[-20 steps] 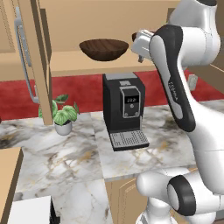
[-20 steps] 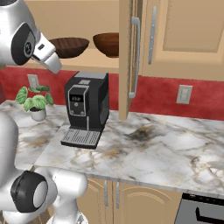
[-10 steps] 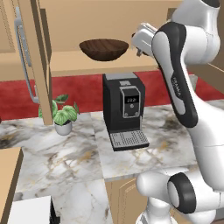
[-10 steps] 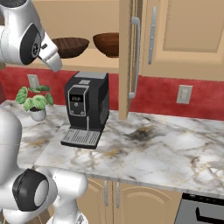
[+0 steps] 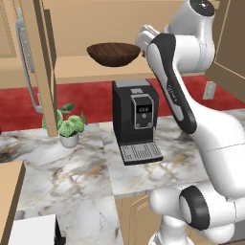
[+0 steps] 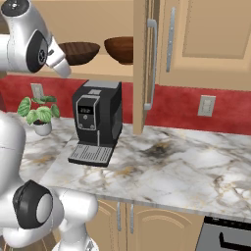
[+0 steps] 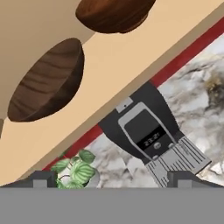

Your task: Move the bowls from the cabinet to the plates on the dining table.

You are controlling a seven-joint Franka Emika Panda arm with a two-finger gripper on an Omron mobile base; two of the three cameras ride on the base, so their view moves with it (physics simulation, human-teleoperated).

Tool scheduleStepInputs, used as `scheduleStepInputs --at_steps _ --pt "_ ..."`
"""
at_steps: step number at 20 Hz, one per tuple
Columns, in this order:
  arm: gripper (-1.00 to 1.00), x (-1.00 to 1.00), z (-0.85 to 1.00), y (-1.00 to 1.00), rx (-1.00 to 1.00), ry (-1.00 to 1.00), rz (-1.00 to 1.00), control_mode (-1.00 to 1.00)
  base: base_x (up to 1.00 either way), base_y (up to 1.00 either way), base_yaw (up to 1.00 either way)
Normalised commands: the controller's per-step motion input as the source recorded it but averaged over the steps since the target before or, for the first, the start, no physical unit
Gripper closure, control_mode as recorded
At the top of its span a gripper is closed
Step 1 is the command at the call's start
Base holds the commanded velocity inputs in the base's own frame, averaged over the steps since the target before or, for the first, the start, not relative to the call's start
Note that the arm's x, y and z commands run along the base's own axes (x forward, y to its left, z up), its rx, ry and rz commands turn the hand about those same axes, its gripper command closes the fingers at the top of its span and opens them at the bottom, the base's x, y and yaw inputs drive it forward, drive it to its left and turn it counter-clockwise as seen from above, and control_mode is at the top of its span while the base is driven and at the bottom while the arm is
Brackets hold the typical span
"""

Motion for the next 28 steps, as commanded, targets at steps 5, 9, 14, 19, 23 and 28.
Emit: scheduleStepInputs --at_steps 5,9,14,19,23,28 --pt "-1.0 0.5 0.0 0.03 0.05 0.0 -0.09 -1.0 0.0 0.0 0.0" --pt "-1.0 0.18 0.01 0.0 0.11 0.0 0.0 -1.0 0.0 0.0 0.0" --pt "-1.0 0.2 0.0 0.0 0.13 0.0 0.0 -1.0 0.0 0.0 0.0" --pt "-1.0 0.35 0.0 0.0 0.06 0.0 0.0 -1.0 0.0 0.0 0.0" --pt "-1.0 0.53 -0.08 0.0 0.0 0.0 0.0 -1.0 0.0 0.0 0.0" --pt "-1.0 0.17 0.0 0.0 0.02 0.0 0.0 -1.0 0.0 0.0 0.0"
